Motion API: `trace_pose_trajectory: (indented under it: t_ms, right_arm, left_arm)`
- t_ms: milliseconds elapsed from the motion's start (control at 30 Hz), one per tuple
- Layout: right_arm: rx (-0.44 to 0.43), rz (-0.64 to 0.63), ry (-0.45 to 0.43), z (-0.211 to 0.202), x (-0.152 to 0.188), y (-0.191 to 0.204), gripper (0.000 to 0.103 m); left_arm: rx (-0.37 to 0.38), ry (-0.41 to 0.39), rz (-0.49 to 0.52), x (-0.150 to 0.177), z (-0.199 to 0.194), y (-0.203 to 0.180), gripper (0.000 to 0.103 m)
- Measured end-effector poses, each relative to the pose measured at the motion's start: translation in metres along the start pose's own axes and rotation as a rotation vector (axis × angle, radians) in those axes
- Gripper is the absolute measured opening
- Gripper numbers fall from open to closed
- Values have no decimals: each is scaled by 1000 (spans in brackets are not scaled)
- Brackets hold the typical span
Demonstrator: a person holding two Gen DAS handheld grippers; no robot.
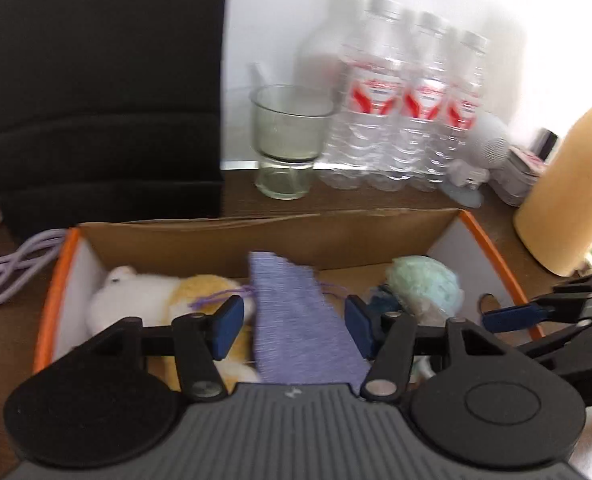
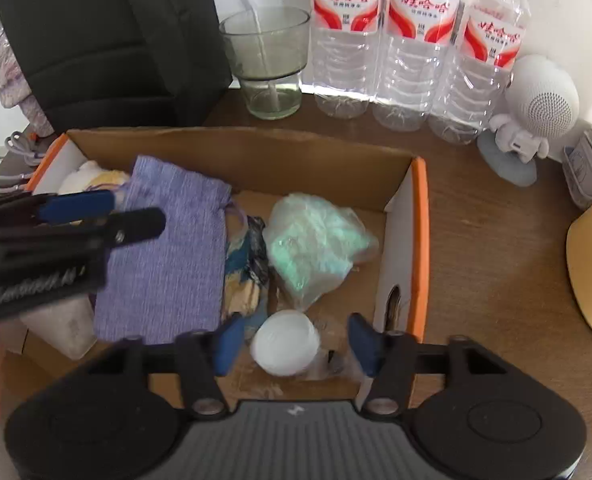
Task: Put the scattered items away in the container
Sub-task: 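Carry the pouch and bottle cap over the box and release both inside, then grasp the round white tin with the left tool while the right tool grasps a clear wrapper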
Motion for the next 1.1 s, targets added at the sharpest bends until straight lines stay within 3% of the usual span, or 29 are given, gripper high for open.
trace_pose_trajectory:
  t_ms: [33, 100, 167, 267, 433, 500, 567, 667, 800, 867, 1000, 1100]
  right_arm:
    - [0, 5, -4, -3, -2, -1, 62]
    - [-5, 30, -9, -12, -5, -2, 64]
    - [-20, 58, -6, -21, -6, -2, 69]
    - [-27, 64, -13, -31, -1, 3, 88]
    - [23, 63, -42, -40, 14, 9, 88]
    - [17, 75, -76, -48, 20, 13, 88]
    - [-12, 89, -128, -60, 27, 18, 88]
    - [-45, 89, -272, -87, 39, 24, 88]
    - [-42, 15, -640, -131, 71, 26, 89]
    - [-54, -14, -794, -146, 91, 29, 89]
    - [-60, 22, -845, -155, 115, 26, 89]
    - [-81, 48, -863, -162, 131, 26, 89]
  left_arm:
    - [-11, 14, -14, -2, -2, 3, 61]
    - [-34, 46, -54, -1, -11, 7, 75]
    - [-60, 67, -80, 1, -23, 12, 101]
    - [-140, 99, -72, 11, -43, 16, 103]
    - [-272, 121, -25, 29, -66, 17, 103]
    - [-282, 101, -8, 35, -74, 16, 103]
    - [-305, 39, -4, 37, -91, 13, 103]
    - [-338, -127, 22, 43, -125, 3, 103]
    - [-359, -437, 29, 62, -176, -13, 103]
    - [-370, -523, 48, 75, -192, -21, 103]
    - [-322, -559, 78, 94, -206, -35, 103]
    - [-334, -593, 128, 109, -219, -48, 103]
Point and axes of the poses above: each gripper's, at about its wrist camera, not at the fingertips, and z roughly the way its jaws point, y to its left, x to its underside, the point moved 8 cm from there along z, roughly the way its jaws point, and after that the axes turned 6 degrees about z, right-handed, at the moved point
